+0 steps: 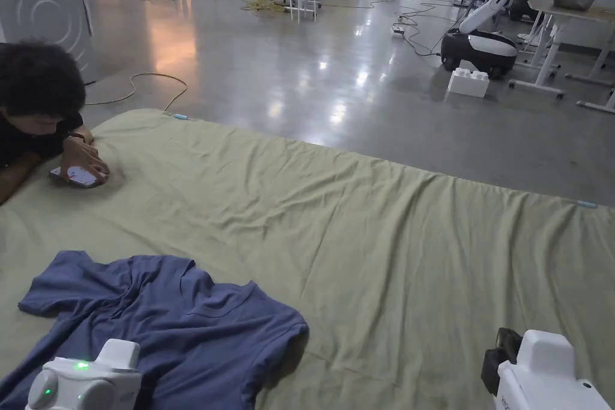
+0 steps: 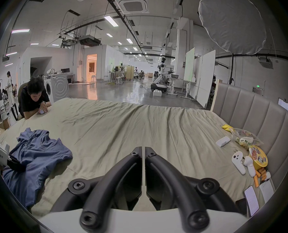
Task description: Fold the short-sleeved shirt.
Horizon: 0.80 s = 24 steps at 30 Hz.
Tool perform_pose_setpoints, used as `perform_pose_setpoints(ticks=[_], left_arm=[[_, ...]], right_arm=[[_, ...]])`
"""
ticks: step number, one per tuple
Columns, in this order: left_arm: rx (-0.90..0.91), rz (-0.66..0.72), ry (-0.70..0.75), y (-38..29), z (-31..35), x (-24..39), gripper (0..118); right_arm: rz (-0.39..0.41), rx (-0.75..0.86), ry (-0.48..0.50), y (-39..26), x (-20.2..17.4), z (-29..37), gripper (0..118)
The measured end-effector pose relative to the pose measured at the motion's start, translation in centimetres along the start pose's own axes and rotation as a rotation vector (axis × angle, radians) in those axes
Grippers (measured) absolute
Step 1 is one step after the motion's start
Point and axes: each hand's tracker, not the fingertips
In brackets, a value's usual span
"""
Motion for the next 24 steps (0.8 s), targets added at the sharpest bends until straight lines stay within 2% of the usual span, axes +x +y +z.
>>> perform_pose_setpoints(ticks=[5,9,12,16,17,20,24], left_arm=[[0.07,-0.005,0.02,-1.1,0.5,0.5,5],[0.171,0.089,-0.004,-0.1,2.2,-0.2,4],[0.233,0.092,-0.021,1.3,4.0,-0.5,3],[0.408,0.105,-0.046,4.0,7.8,0.1,3],[0.448,0.106,-0.069,4.9,10.4,1.4,3],[0.558,0.06,-0.087,8.0,14.7,3.5,3],[0.691,-0.055,-0.178,12.1,20.1,7.8,3]], right_arm=[[0.0,-0.011,0.006,-0.5,-0.3,0.1,4],[0.004,-0.009,0.007,-0.6,-0.2,0.3,4],[0.0,-0.002,0.004,-0.3,0.2,0.7,4],[-0.011,0.021,-0.004,0.5,0.7,1.4,4],[-0.014,0.028,-0.005,0.6,0.9,1.7,4],[-0.022,0.045,-0.01,1.1,1.4,2.3,4],[-0.04,0.074,-0.024,1.7,2.6,3.3,4]])
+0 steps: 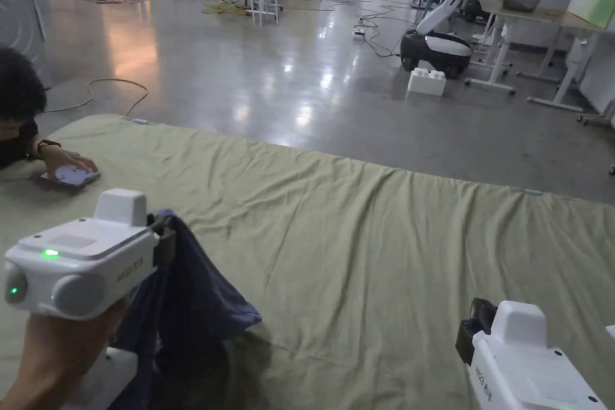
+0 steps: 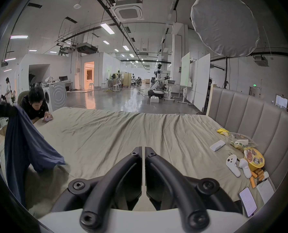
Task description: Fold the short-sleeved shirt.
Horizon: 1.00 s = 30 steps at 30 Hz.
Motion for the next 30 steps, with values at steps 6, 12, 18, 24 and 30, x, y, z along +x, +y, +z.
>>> perform_pose_setpoints(ticks=[6,12,18,24,30], left_arm=[[0.078,-0.107,-0.214,4.8,-0.1,9.4,3],[0.029,-0.146,-0.41,3.5,-1.1,19.7,3],[-0.099,-0.134,-0.528,-2.5,-3.7,26.3,3],[-0.22,-0.139,-0.585,-8.9,-4.6,29.9,7],[-0.225,-0.097,-0.573,-9.8,-4.5,28.8,76]], right_arm=[[-0.025,0.033,-0.036,0.9,2.5,1.4,4],[-0.047,0.055,-0.092,1.2,5.6,2.8,4],[-0.063,0.048,-0.154,0.4,8.7,3.9,4],[-0.072,0.011,-0.195,-1.2,11.0,4.2,4],[-0.087,-0.006,-0.207,-1.4,11.6,4.4,4]])
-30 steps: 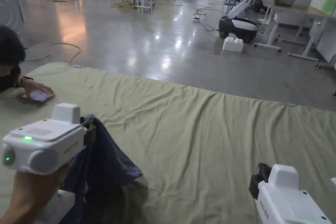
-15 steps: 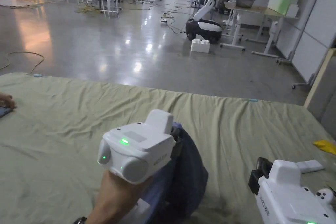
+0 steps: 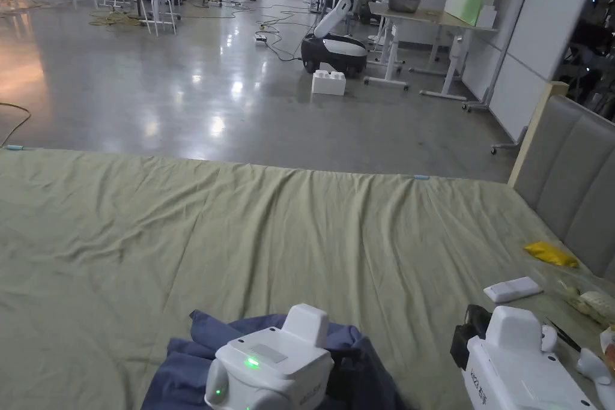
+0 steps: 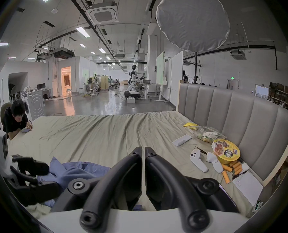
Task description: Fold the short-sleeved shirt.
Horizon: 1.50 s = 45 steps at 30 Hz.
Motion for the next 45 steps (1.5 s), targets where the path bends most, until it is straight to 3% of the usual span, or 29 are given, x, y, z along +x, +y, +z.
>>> perform_pose_setpoints(ticks=[3,10,11,12,15,17,21,26,34,35,36,39,40,45], left_arm=[[0.085,0.012,0.043,1.6,1.9,-1.5,76],[0.264,0.046,0.298,3.8,7.8,-6.4,71],[0.29,0.055,0.331,3.9,8.7,-6.9,67],[0.305,0.058,0.362,3.8,9.5,-7.4,55],[0.35,0.048,0.476,3.4,11.6,-8.4,10],[0.366,0.044,0.535,2.9,12.9,-9.0,5],[0.398,-0.002,0.633,2.0,14.7,-9.4,0],[0.352,0.065,0.637,1.2,15.8,-11.1,0],[-0.15,0.356,0.463,-5.2,10.8,-18.5,0],[-0.226,0.376,0.43,-6.3,10.0,-18.6,2],[-0.269,0.389,0.422,-7.1,9.3,-19.0,15],[-0.391,0.426,0.411,-9.7,7.7,-19.5,74],[-0.42,0.434,0.409,-10.3,7.5,-19.0,80],[-0.504,0.524,0.382,-13.3,5.2,-19.9,81]], right_arm=[[-0.002,0.013,0.013,0.7,-0.4,0.3,4],[0.037,0.101,0.062,2.8,-3.1,1.3,4],[0.046,0.115,0.065,2.9,-3.6,1.4,4],[0.058,0.134,0.067,3.1,-4.0,1.6,4],[0.065,0.165,0.074,3.4,-5.2,2.0,4],[0.06,0.186,0.076,3.6,-5.9,2.3,4],[0.082,0.272,0.069,4.0,-6.9,3.0,4],[0.082,0.288,0.083,4.7,-7.5,2.9,4],[0.106,0.233,0.109,3.6,-7.5,1.9,4],[0.098,0.218,0.111,3.3,-7.4,1.7,4],[0.093,0.207,0.113,3.1,-7.3,1.6,4],[0.089,0.177,0.109,2.5,-7.0,1.4,4],[0.094,0.17,0.108,2.3,-7.0,1.3,4],[0.085,0.135,0.106,1.7,-6.6,1.0,4]])
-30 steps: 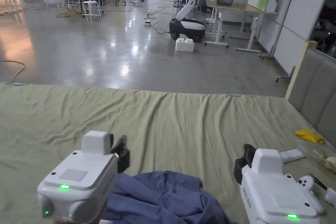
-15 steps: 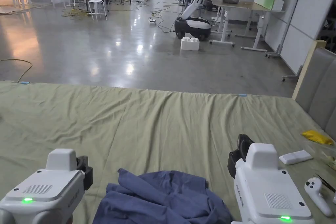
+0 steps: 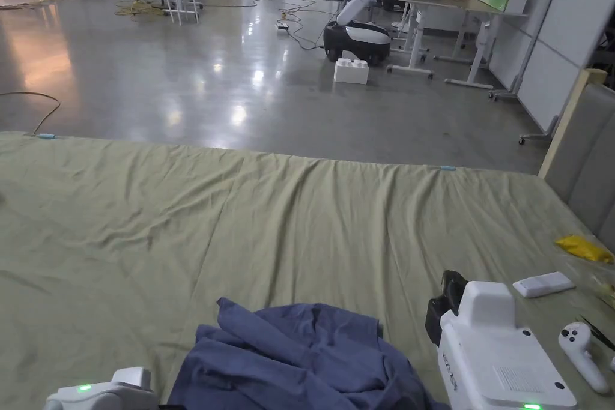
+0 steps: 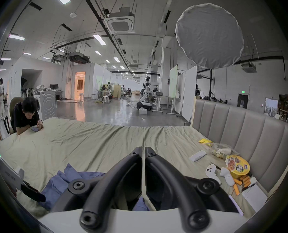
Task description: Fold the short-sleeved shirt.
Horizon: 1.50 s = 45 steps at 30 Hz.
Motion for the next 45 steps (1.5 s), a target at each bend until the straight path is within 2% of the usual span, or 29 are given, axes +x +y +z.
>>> perform_pose_setpoints(ticks=[3,5,7,8,9,11,14,17,20,22,24,25,28,29,33,34,35,36,38,39,40,42,44,45], left_arm=[[0.036,-0.135,0.084,-0.6,-0.7,1.4,78],[0.029,-0.215,0.158,-0.8,-0.8,2.8,65],[0.04,-0.212,0.155,-0.8,-0.8,3.5,36],[0.048,-0.224,0.171,-0.8,-0.7,4.0,18],[0.055,-0.248,0.178,-0.8,-0.8,4.5,9],[0.072,-0.317,0.228,-1.2,-1.1,5.2,9],[0.078,-0.312,0.21,-1.6,-0.7,4.9,6],[0.122,-0.228,0.141,-1.3,0.8,3.9,5],[0.17,-0.17,0.092,-1.1,2.9,3.0,5],[0.214,-0.146,0.077,-1.3,4.4,3.0,4],[0.236,-0.155,0.074,-1.5,5.4,3.0,4],[0.238,-0.158,0.076,-1.5,5.7,3.1,4],[0.26,-0.158,0.064,-1.1,6.4,2.9,4],[0.261,-0.161,0.064,-1.1,6.5,3.0,4],[0.273,-0.186,0.069,-1.4,6.6,3.2,4],[0.278,-0.187,0.078,-1.5,7.4,3.8,4],[0.277,-0.19,0.08,-1.6,7.5,4.0,4],[0.277,-0.195,0.079,-1.8,7.5,4.0,4],[0.274,-0.21,0.08,-1.8,7.0,3.9,4],[0.272,-0.216,0.082,-1.7,6.7,3.7,4],[0.273,-0.217,0.082,-1.8,6.8,3.7,4],[0.286,-0.211,0.073,-1.7,6.8,3.5,4],[0.324,-0.209,0.069,-1.5,7.3,3.5,4],[0.342,-0.21,0.067,-1.3,7.8,3.6,4]], right_arm=[[-0.034,-0.024,-0.003,-0.2,0.2,0.0,4],[-0.027,-0.028,-0.005,-0.3,0.2,0.0,4],[-0.025,-0.034,-0.005,-0.5,0.2,-0.1,4],[-0.026,-0.037,-0.004,-0.6,0.2,-0.1,4],[-0.027,-0.041,-0.003,-0.7,0.2,-0.1,4],[-0.025,-0.05,-0.002,-1.0,0.3,-0.2,4],[-0.024,-0.067,-0.002,-1.3,0.9,-0.4,4],[-0.024,-0.107,-0.004,-1.6,2.6,-1.0,4],[-0.037,-0.247,0.006,-2.7,4.8,-2.4,5],[-0.05,-0.41,0.018,-4.2,6.1,-3.5,18],[-0.037,-0.509,0.041,-5.9,7.1,-4.6,39],[-0.07,-0.543,0.057,-7.2,7.5,-4.8,44],[-0.078,-0.712,0.063,-10.7,7.8,-6.0,67],[-0.075,-0.761,0.078,-12.1,7.6,-6.4,71],[-0.065,-0.863,0.126,-15.8,6.3,-7.6,73],[-0.065,-0.867,0.142,-16.6,5.8,-7.9,72],[-0.06,-0.893,0.156,-17.3,5.3,-8.2,64],[-0.055,-0.912,0.157,-18.0,5.0,-8.3,42],[-0.031,-0.906,0.139,-18.6,4.3,-8.3,37],[0.004,-0.875,0.134,-18.1,3.9,-8.0,21],[0.022,-0.878,0.14,-17.9,3.8,-7.9,21],[0.034,-0.851,0.138,-17.1,3.9,-7.6,7],[0.029,-0.827,0.119,-16.1,4.2,-7.3,7],[0.047,-0.76,0.076,-15.3,4.3,-6.9,7]])
